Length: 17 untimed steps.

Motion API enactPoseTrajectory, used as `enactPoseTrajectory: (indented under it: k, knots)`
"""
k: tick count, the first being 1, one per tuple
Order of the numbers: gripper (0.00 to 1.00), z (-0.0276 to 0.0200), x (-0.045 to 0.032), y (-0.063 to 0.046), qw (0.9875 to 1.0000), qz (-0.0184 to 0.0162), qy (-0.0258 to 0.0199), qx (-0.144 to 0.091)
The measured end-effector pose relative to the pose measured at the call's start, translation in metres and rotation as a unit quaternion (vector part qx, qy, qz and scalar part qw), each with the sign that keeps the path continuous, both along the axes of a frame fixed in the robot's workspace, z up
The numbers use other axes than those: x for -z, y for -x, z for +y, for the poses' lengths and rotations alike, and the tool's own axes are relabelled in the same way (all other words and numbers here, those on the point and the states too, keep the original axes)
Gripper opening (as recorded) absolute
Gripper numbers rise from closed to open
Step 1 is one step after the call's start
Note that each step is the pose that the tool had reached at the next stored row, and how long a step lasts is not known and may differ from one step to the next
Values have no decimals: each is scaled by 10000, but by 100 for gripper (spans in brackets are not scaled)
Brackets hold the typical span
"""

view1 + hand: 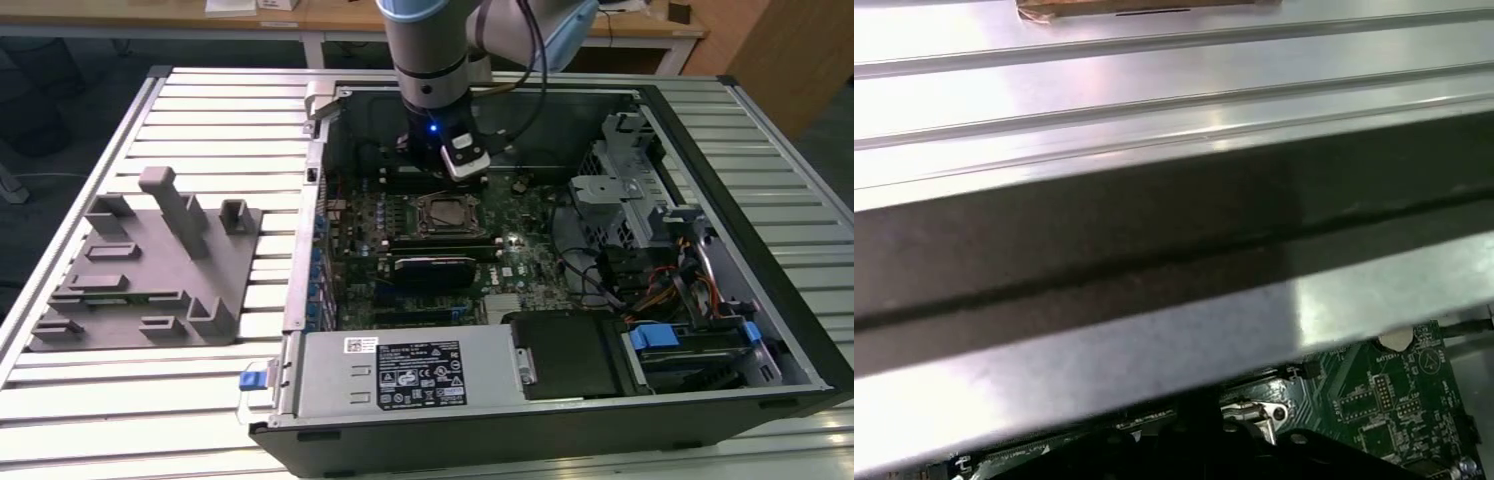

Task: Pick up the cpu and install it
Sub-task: 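Install the first cpu locking lever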

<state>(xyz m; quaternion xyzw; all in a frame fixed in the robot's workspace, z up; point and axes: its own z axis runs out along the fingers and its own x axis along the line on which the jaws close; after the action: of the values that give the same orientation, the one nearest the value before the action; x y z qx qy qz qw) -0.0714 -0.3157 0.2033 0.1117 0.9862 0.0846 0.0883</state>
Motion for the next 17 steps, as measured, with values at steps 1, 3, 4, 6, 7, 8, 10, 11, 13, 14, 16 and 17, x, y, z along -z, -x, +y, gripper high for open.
enactPoseTrajectory:
  k: [1, 3, 4, 6, 7, 8, 10, 11, 13, 14, 16, 17]
  knots:
    - [11, 4, 1, 7, 10000, -1, 0, 4]
    - [11, 10, 4, 24, 10000, -6, 0, 13]
    - [11, 10, 7, 31, 10000, -10, 0, 19]
    - [11, 11, 16, 39, 10000, -30, 0, 34]
    - [11, 11, 20, 41, 10000, -47, 1, 41]
    - [11, 11, 23, 42, 10000, -67, 3, 47]
    - [11, 11, 32, 46, 9999, -112, 8, 56]
    - [11, 11, 36, 47, 9999, -135, 12, 60]
    - [11, 11, 44, 49, 9998, -177, 19, 67]
    - [11, 11, 50, 50, 9998, -201, 26, 70]
    - [11, 11, 57, 53, 9997, -239, 37, 75]
    - [11, 11, 60, 55, 9996, -254, 39, 76]
